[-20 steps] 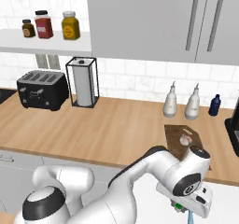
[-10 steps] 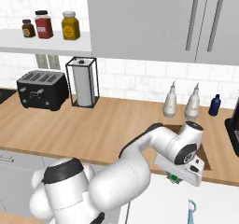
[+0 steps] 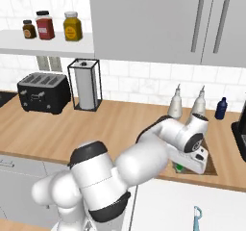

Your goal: Place the appropriate cutting tool for cutting the garlic skin on the cutting board.

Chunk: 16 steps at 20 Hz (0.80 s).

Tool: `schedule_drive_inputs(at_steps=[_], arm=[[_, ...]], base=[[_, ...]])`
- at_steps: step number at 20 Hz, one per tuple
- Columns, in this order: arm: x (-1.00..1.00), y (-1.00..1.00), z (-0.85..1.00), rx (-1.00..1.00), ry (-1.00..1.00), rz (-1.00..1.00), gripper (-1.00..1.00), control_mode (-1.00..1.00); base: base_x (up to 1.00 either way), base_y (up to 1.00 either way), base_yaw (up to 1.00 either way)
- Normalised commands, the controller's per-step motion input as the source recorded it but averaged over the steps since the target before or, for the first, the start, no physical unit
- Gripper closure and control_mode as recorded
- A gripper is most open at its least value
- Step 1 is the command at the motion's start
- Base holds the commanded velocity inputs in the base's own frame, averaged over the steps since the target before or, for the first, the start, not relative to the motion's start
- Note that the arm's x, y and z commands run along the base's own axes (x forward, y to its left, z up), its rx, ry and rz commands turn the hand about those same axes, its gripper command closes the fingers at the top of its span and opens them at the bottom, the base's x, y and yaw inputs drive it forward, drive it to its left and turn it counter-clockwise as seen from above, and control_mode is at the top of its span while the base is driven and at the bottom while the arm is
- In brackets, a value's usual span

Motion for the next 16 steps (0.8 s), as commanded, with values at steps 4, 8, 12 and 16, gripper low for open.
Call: schedule_drive_inputs(at_steps=[4,8,12,16], arm=[[0.53,-0.18,-0.45,0.0,-0.04,0.0,1.0,-1.0],[0.55,-0.4,-0.29,0.0,0.0,0.0,1.0,-1.0],[0.17,-0.21,-0.26,0.0,-0.03,0.0,1.0,-1.0],[-0.78,0.31,-0.31,-0.01,-0.17,0.0,-1.0,-1.0]], base=[[0.0,0.0,0.0],[0.0,0.0,0.0],[0.0,0.0,0.0],[0.0,0.0,0.0]])
